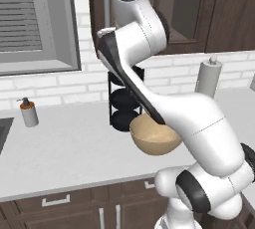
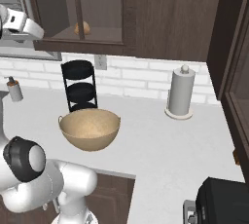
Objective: Open the cabinet, pick up the bread from the cabinet and place it in the basket. Then move the basket to the dining counter.
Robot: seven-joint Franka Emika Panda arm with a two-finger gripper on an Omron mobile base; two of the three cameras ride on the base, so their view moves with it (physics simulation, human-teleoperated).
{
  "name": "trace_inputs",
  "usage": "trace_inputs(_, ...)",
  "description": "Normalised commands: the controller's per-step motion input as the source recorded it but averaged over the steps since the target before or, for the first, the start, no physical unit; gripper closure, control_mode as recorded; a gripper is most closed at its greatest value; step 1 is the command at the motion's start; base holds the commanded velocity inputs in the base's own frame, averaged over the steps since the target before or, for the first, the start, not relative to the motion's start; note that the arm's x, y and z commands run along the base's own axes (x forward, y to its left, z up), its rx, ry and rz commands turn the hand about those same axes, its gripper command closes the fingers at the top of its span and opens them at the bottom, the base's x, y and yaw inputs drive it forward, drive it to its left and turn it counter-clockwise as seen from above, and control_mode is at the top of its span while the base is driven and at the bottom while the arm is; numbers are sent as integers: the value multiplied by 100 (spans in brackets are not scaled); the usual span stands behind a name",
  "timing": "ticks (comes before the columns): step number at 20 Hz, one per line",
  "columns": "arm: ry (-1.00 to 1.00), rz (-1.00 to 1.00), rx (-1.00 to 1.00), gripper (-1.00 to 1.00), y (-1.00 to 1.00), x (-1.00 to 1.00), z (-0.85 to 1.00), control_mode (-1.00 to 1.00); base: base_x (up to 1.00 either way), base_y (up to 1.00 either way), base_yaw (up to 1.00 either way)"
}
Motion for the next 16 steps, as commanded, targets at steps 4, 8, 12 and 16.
trace_inputs(4,0,32,0,-100,53,26,58,-100,0,0,0)
trace_inputs(8,-1,31,0,-100,10,67,18,-100,0,0,0)
trace_inputs(12,-10,11,0,-100,0,54,-1,-100,0,0,0)
trace_inputs(16,-19,-2,-3,-100,2,3,0,-100,0,0,0)
